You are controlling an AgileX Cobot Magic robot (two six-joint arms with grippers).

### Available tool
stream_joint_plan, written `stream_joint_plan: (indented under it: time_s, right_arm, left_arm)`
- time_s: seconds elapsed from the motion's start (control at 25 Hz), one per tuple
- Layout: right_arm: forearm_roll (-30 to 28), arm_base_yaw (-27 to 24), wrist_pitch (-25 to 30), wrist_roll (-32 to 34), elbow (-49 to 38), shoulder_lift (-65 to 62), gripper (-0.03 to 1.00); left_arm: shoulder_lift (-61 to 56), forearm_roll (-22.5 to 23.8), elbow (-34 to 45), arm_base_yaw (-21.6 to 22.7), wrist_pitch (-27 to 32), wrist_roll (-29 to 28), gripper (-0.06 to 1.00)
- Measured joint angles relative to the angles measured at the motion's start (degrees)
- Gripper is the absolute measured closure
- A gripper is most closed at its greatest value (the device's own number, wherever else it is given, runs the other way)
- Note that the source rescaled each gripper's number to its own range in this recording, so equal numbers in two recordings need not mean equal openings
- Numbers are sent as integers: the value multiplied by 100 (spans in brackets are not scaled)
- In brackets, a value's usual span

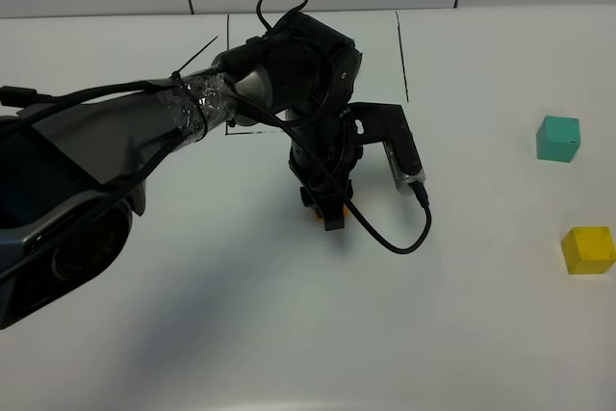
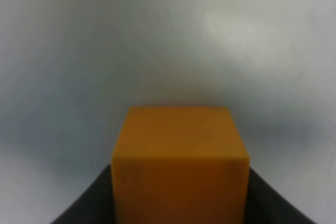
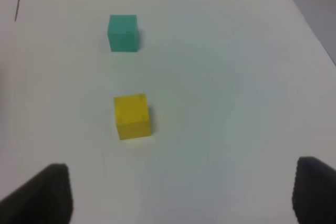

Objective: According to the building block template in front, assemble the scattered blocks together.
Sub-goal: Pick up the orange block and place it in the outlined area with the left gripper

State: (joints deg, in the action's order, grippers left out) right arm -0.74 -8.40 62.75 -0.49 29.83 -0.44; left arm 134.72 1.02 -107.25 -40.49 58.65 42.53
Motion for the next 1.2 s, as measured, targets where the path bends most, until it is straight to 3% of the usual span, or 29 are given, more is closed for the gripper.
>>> stream_joint_plan:
  time_s: [1.2]
  right_arm:
    - [0,0,0,0,0,0,25]
  left_arm:
    - [106,77,-23,-1,44,568,94]
